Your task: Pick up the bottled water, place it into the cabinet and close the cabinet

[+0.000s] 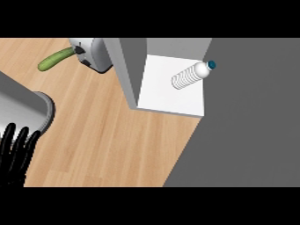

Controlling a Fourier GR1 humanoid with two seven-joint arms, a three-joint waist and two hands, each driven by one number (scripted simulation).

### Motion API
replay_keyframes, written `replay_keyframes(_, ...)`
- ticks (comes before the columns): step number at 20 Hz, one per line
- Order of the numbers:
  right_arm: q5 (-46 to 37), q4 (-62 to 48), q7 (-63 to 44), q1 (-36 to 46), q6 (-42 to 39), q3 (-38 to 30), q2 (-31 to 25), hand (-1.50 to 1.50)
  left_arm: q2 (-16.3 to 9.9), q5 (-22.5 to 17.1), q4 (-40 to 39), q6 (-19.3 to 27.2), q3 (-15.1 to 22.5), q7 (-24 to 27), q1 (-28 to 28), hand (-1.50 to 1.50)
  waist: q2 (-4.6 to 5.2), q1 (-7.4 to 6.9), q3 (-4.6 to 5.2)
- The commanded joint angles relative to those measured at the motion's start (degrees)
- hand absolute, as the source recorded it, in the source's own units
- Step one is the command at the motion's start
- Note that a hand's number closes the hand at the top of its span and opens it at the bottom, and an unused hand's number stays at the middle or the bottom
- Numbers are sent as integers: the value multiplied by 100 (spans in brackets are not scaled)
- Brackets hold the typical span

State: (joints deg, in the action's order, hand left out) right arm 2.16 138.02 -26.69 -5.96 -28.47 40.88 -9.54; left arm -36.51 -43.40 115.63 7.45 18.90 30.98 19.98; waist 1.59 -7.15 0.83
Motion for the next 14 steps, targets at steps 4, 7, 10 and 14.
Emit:
replay_keyframes(4,1402,-1241,-531,-95,374,546,844,150,-98,-36,30,-236,-58,12,-112,-150,176,-306,-2)
replay_keyframes(7,1791,-1367,-604,173,462,194,913,150,-150,-46,-9,-292,-39,-37,-52,-150,150,-307,-7)
replay_keyframes(10,1876,-1278,-308,-52,959,-354,913,150,-162,-66,-74,-279,-135,-4,2,-150,101,-35,-27)
replay_keyframes(14,1679,-1084,-20,-180,1350,-924,915,150,-140,-143,-69,-257,-277,72,87,-150,63,79,-25)
